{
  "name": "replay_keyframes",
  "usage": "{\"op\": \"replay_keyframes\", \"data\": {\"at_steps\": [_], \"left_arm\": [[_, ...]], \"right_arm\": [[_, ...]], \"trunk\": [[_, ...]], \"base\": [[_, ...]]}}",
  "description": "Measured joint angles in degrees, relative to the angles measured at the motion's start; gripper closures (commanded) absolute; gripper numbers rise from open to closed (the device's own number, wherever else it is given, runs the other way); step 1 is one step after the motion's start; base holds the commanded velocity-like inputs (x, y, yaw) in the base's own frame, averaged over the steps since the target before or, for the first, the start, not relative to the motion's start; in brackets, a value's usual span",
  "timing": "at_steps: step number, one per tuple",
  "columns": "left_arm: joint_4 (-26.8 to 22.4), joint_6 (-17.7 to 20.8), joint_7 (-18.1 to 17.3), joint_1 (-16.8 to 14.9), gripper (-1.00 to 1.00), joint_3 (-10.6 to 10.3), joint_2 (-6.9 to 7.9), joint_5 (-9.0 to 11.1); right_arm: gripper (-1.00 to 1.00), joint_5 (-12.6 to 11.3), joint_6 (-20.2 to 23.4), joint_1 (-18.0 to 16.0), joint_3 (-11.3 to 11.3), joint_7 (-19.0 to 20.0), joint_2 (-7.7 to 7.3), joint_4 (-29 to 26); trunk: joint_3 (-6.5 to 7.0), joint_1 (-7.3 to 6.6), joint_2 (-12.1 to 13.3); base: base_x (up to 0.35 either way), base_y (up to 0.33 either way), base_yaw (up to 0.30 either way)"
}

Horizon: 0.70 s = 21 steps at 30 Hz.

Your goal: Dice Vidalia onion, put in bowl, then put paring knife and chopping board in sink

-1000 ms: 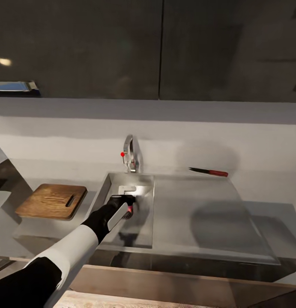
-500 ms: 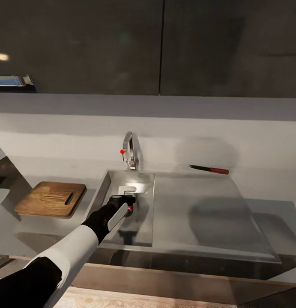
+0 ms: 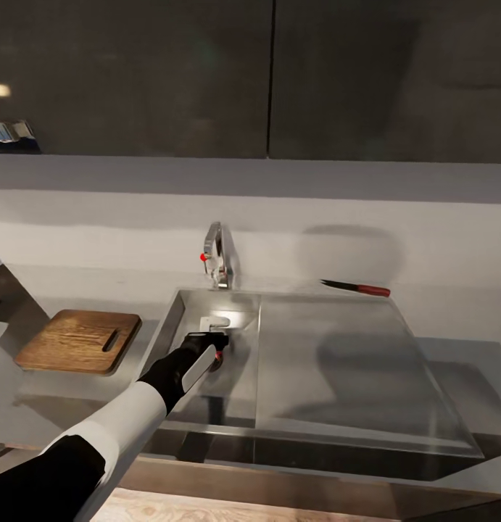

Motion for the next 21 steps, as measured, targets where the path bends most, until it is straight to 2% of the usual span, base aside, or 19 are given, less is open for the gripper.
{"op": "replay_keyframes", "data": {"at_steps": [21], "left_arm": [[0.3, 0.0, 0.0, 0.0, -1.00, 0.0, 0.06, 0.0]], "right_arm": [[-1.00, 0.0, 0.0, 0.0, 0.0, -0.1, 0.08, 0.0]], "trunk": [[-0.04, 0.00, 0.0]], "base": [[0.042, 0.000, 0.000]]}}
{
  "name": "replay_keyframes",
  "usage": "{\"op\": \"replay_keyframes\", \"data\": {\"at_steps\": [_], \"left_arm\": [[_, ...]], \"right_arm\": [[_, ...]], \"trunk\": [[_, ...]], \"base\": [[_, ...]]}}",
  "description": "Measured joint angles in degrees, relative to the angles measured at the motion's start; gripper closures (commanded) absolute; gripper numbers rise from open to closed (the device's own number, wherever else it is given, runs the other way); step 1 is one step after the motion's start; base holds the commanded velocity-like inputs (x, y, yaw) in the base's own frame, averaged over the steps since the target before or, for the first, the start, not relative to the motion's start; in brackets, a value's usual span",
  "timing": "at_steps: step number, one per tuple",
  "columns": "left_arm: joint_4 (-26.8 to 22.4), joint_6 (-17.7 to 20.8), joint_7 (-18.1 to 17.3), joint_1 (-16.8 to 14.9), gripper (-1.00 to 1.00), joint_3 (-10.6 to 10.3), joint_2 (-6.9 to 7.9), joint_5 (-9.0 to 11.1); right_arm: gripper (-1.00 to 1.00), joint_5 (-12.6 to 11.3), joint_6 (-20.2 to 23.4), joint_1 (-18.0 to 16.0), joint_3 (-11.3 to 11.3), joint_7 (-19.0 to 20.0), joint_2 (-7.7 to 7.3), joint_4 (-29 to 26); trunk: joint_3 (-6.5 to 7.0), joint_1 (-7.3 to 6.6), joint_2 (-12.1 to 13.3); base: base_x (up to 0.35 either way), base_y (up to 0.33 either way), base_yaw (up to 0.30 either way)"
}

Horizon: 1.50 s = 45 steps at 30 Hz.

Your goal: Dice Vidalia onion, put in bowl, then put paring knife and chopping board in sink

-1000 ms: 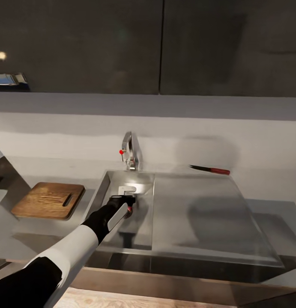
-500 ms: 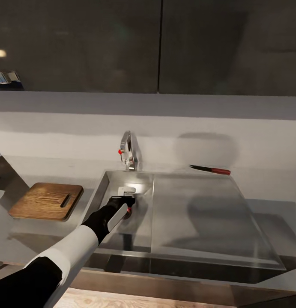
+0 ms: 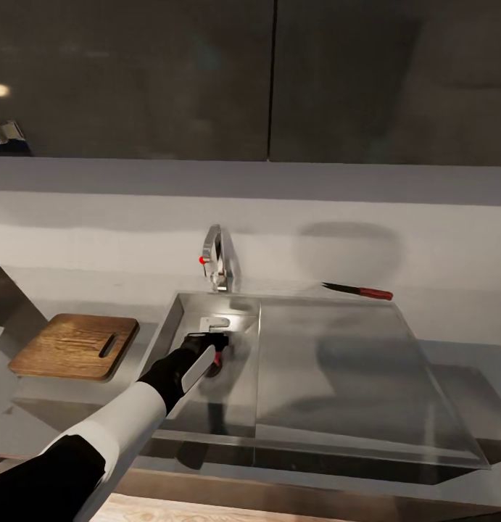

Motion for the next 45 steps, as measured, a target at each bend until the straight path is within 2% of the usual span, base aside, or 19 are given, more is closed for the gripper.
{"op": "replay_keyframes", "data": {"at_steps": [10, 45], "left_arm": [[0.9, 0.0, 0.0, 0.0, -1.00, -0.1, -0.11, 0.0], [0.6, 0.0, -0.1, 0.0, -1.00, -0.3, -0.31, 0.0]], "right_arm": [[-1.00, 0.0, 0.0, 0.0, 0.0, 0.0, 0.00, 0.0], [-1.00, 0.0, 0.0, 0.0, 0.0, 0.1, 0.09, 0.0]], "trunk": [[-0.17, 0.00, 0.0], [-3.34, -0.01, 0.0]], "base": [[0.000, 0.000, 0.000], [0.010, 0.000, 0.000]]}}
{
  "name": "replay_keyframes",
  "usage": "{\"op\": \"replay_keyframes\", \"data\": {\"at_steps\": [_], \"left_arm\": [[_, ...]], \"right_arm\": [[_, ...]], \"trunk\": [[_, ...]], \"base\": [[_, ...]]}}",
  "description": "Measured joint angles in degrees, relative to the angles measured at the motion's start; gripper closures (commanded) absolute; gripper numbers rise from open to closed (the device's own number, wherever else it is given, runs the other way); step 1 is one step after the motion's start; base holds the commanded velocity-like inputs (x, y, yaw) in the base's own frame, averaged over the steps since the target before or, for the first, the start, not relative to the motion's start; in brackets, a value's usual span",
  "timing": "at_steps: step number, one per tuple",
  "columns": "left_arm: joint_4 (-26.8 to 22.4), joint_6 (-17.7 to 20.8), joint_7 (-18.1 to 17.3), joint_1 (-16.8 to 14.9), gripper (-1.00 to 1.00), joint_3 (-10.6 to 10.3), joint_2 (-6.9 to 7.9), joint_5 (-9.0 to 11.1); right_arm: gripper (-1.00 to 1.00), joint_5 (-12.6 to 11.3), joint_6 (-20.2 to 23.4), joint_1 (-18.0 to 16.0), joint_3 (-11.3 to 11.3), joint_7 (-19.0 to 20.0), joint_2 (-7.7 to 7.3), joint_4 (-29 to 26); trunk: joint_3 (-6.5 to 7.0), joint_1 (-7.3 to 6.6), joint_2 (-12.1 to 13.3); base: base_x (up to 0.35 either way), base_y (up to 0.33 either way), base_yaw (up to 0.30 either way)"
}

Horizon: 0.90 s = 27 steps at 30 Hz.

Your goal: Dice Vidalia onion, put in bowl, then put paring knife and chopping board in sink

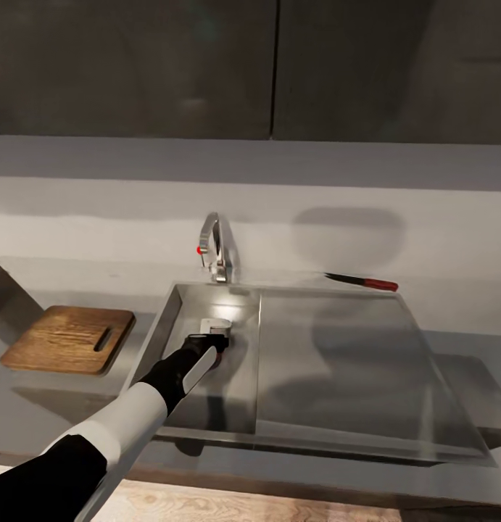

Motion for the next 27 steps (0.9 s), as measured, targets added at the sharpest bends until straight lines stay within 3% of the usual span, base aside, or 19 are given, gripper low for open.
{"op": "replay_keyframes", "data": {"at_steps": [13, 27], "left_arm": [[-0.1, 0.0, 0.0, 0.0, -1.00, 0.0, -0.02, 0.0], [0.2, 0.0, 0.1, 0.2, -1.00, 0.0, 0.22, 0.0]], "right_arm": [[-1.00, 0.0, 0.0, 0.0, 0.0, 0.0, 0.00, 0.0], [-1.00, 0.0, 0.0, 0.0, 0.0, 0.0, 0.00, 0.0]], "trunk": [[-1.20, 0.00, 0.0], [-1.50, 0.02, 0.0]], "base": [[0.098, -0.023, 0.000], [-0.019, -0.004, 0.000]]}}
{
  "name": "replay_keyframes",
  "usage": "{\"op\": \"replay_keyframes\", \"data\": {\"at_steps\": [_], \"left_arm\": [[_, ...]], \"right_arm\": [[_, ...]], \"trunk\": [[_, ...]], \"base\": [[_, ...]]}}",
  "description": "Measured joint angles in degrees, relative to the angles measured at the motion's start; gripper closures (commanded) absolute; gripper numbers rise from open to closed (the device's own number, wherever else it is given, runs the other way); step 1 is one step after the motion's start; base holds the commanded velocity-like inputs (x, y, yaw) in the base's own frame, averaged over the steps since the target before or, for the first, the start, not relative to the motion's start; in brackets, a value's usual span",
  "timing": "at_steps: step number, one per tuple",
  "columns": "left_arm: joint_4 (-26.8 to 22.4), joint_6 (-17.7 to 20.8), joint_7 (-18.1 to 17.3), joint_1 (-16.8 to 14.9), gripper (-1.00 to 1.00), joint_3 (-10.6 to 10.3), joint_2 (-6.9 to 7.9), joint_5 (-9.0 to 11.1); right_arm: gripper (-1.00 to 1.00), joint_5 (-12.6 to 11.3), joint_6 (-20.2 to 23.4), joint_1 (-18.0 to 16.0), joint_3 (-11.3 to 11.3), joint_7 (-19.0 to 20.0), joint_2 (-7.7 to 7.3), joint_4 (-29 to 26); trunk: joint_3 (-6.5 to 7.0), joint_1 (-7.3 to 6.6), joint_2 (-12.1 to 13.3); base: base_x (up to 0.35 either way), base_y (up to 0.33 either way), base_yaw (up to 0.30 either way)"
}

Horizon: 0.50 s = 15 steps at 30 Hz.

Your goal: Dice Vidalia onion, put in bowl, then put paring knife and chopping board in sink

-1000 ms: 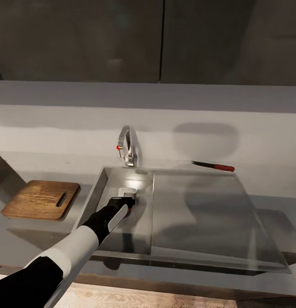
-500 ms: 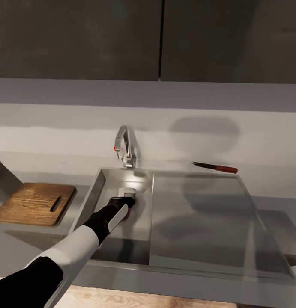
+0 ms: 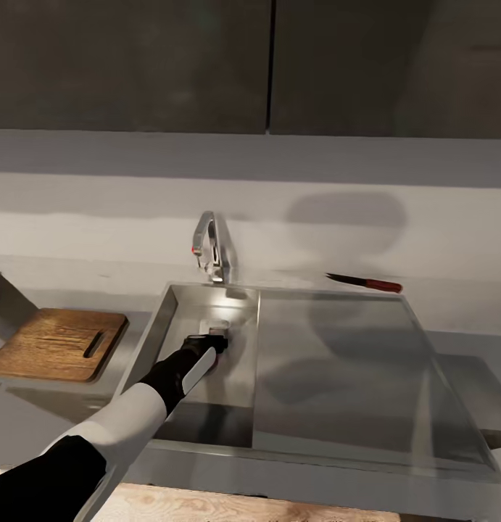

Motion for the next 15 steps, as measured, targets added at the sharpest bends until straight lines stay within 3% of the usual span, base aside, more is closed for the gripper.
{"op": "replay_keyframes", "data": {"at_steps": [6, 15], "left_arm": [[-0.1, 0.0, 0.0, 0.0, -1.00, 0.0, -0.02, 0.0], [-0.1, 0.0, 0.0, 0.0, -1.00, 0.0, -0.06, 0.0]], "right_arm": [[-1.00, 0.0, 0.0, 0.0, 0.0, 0.0, 0.00, 0.0], [-1.00, 0.0, 0.0, 0.0, 0.0, 0.0, 0.00, 0.0]], "trunk": [[0.00, 0.00, 0.0], [0.00, -0.02, 0.0]], "base": [[-0.187, 0.000, 0.000], [-0.025, 0.000, 0.000]]}}
